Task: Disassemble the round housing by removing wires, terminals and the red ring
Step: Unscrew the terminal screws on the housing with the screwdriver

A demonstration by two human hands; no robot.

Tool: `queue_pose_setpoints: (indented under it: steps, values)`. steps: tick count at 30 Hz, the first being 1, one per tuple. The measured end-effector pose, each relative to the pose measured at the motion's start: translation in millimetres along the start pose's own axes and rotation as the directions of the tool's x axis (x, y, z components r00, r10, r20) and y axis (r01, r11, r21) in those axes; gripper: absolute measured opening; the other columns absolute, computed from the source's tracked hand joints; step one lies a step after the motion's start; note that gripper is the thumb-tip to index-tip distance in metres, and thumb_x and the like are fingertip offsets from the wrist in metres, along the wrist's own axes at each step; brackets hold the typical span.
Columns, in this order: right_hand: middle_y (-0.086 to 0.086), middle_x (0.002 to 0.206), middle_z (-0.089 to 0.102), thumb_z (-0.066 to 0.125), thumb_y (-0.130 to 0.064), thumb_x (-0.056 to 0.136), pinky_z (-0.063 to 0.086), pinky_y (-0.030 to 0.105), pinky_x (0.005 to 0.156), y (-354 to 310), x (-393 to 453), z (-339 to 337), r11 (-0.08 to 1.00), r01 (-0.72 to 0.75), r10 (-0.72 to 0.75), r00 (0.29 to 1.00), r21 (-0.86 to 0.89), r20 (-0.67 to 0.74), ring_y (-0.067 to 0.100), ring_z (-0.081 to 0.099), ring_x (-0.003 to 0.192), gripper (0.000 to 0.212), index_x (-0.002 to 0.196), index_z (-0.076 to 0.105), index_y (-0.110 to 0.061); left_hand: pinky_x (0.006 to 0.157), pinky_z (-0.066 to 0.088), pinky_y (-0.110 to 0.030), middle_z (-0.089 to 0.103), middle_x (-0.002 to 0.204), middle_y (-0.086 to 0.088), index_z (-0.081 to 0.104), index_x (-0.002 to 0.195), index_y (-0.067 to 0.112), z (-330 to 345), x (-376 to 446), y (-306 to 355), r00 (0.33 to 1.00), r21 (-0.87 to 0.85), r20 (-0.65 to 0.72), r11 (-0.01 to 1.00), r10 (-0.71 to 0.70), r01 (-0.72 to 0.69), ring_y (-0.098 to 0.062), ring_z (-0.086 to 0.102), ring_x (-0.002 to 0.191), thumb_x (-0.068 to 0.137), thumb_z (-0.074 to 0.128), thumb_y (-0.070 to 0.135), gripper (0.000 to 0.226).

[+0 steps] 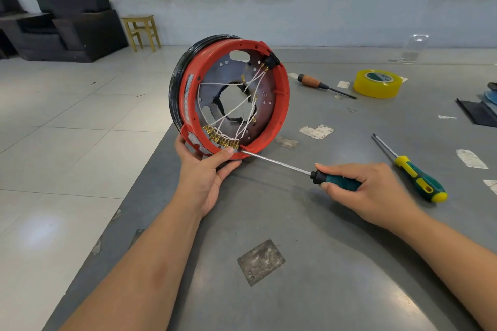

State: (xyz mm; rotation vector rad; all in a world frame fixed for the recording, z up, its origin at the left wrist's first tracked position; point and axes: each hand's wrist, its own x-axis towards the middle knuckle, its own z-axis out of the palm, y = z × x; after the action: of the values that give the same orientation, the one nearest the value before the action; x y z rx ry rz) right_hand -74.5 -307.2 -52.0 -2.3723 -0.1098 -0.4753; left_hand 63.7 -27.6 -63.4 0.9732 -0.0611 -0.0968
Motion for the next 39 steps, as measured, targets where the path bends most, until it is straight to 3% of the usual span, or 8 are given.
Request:
queue_pose_setpoints:
  steps: [5,15,21,28,30,34,36,39]
  values:
    - [-0.026,0.103,0.074,0.079,-0.020,0.088,0.045,0.005,0.083,-0.9,-4.3,12.7,0.999,-0.029,0.029,0.999,0.044,0.017,-0.008,0.067,0.098,0.033,0.119,0.076,-0.032,0.084,0.063,-0.054,0.059,0.138,-0.015,0.039,0.139,0.040,0.3,0.2,1.1,1.000,-0.024,-0.027,1.000,0.003,-0.003,-0.039,0.073,0.109,0.081,0.073,-0.018,0.088]
    - [-0.029,0.102,0.073,0.075,-0.030,0.090,0.054,0.022,0.085,-1.1,-5.0,15.9,0.995,-0.060,0.055,0.996,0.074,0.066,-0.001,0.070,0.097,0.029,0.116,0.073,-0.039,0.083,0.063,-0.049,0.058,0.140,-0.014,0.037,0.139,0.039,0.0,-0.7,-1.1,0.999,-0.037,-0.041,0.999,-0.003,0.001,-0.040,0.072,0.111,0.083,0.074,-0.016,0.086]
    - [-0.021,0.101,0.076,0.074,-0.031,0.092,0.047,0.011,0.068,3.3,-2.9,16.0,0.981,-0.104,0.085,0.990,0.164,0.116,-0.002,0.067,0.067,0.025,0.112,0.072,-0.047,0.081,0.064,-0.048,0.059,0.139,-0.014,0.039,0.137,0.039,-0.1,-0.7,-1.2,0.998,-0.048,-0.059,0.999,0.002,-0.005,-0.040,0.072,0.111,0.081,0.075,-0.016,0.086]
    - [-0.008,0.093,0.078,0.071,-0.028,0.096,0.054,0.023,0.061,0.4,1.3,13.7,0.966,-0.123,0.086,0.983,0.229,0.162,0.011,0.058,0.051,0.026,0.110,0.069,-0.050,0.082,0.063,-0.051,0.058,0.141,-0.014,0.040,0.134,0.038,3.2,-0.4,0.5,0.997,-0.085,-0.074,0.996,-0.010,0.004,-0.041,0.072,0.112,0.082,0.074,-0.017,0.083]
    - [-0.013,0.096,0.077,0.071,-0.030,0.096,0.053,0.020,0.063,-1.2,-0.7,13.5,0.972,-0.117,0.087,0.985,0.203,0.148,0.008,0.062,0.054,0.027,0.111,0.069,-0.051,0.082,0.063,-0.052,0.058,0.141,-0.014,0.040,0.133,0.037,3.1,-0.5,0.8,0.997,-0.088,-0.076,0.996,-0.010,0.003,-0.041,0.072,0.112,0.082,0.074,-0.016,0.081]
    - [-0.037,0.107,0.068,0.073,-0.031,0.093,0.048,0.009,0.083,-7.4,-5.7,16.2,0.999,-0.018,0.019,0.999,-0.027,0.038,-0.009,0.066,0.098,0.032,0.122,0.069,-0.044,0.083,0.063,-0.054,0.057,0.142,-0.016,0.040,0.132,0.037,2.0,0.6,2.0,0.997,-0.107,-0.081,0.994,-0.009,0.000,-0.041,0.072,0.111,0.082,0.075,-0.016,0.081]
    - [-0.044,0.108,0.063,0.073,-0.030,0.093,0.044,0.004,0.087,-12.8,-4.7,15.3,0.990,0.023,-0.022,1.000,-0.137,0.009,-0.012,0.062,0.104,0.036,0.127,0.068,-0.040,0.083,0.063,-0.054,0.057,0.142,-0.016,0.039,0.134,0.037,2.3,1.5,2.2,0.997,-0.113,-0.081,0.994,-0.010,0.001,-0.041,0.073,0.109,0.082,0.075,-0.016,0.083]
    - [-0.035,0.109,0.066,0.074,-0.029,0.092,0.053,0.019,0.088,-17.4,-1.7,11.1,0.973,0.057,-0.060,0.998,-0.222,-0.007,-0.004,0.066,0.100,0.038,0.128,0.068,-0.038,0.080,0.064,-0.049,0.058,0.140,-0.014,0.040,0.135,0.038,2.7,1.6,0.9,0.997,-0.093,-0.077,0.996,0.000,-0.007,-0.039,0.074,0.108,0.081,0.075,-0.015,0.084]
